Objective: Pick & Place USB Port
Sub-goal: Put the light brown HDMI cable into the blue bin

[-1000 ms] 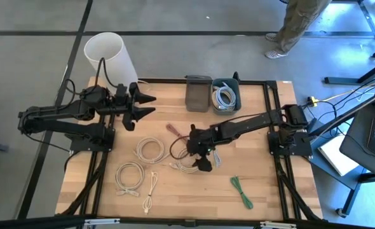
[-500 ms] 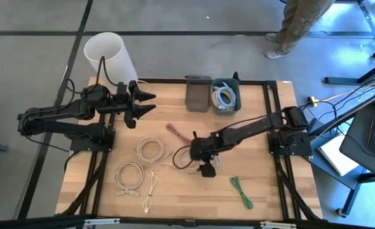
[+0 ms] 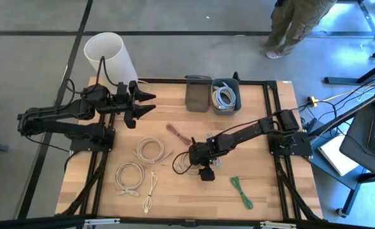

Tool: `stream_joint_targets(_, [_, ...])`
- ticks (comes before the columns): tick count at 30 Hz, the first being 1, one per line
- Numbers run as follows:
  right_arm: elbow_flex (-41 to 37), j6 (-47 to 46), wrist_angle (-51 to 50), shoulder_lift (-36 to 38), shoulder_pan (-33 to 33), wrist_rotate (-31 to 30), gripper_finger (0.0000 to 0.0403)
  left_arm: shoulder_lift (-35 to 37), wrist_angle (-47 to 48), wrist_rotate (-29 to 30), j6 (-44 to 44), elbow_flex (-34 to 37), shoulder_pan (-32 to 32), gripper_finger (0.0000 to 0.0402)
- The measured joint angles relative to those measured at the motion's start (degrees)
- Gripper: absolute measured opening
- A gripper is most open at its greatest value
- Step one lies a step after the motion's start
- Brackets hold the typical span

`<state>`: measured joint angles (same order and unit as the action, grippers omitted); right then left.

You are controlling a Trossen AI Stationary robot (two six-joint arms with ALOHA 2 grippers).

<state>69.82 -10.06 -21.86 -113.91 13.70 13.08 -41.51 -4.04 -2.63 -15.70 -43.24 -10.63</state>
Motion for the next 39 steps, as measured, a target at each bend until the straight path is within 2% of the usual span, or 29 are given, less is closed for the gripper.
stream_joint_targets(4, [0.1, 0.1, -0.1, -0.5, 0.3, -0.1, 0.0268, 0.0, -0.1, 0.0, 0.0, 0.0, 0.0, 0.0221])
stream_joint_targets(7, [0.1, 0.7, -0.3, -0.9, 0.6, 0.0, 0.0245, 0.0, -0.2, 0.0, -0.4, 0.0, 0.0, 0.0221])
stream_joint_targets(21, [0.0, -1.5, -0.7, -1.3, 1.2, 6.1, 0.0026, 0.0, -0.5, 0.0, -1.1, 0.0, 0.0, 0.0221])
stream_joint_targets(27, [0.0, -3.2, -0.7, -1.0, 1.2, 5.7, 0.0024, 0.0, -0.4, 0.0, -1.1, 0.0, 0.0, 0.0221])
stream_joint_targets(31, [1.7, -3.0, -2.9, 0.2, 1.3, 1.8, 0.0019, 0.0, -0.4, 0.0, -1.1, 0.0, 0.0, 0.0221])
stream_joint_targets(34, [6.7, -0.5, -8.3, 2.0, 1.2, -2.8, 0.0017, 0.0, -0.4, 0.0, -1.1, 0.0, 0.0, 0.0221])
stream_joint_targets(39, [19.3, 4.4, -23.5, 2.7, 1.2, -10.7, 0.0017, 0.0, -0.4, 0.1, -1.1, 0.0, 0.0, 0.0221])
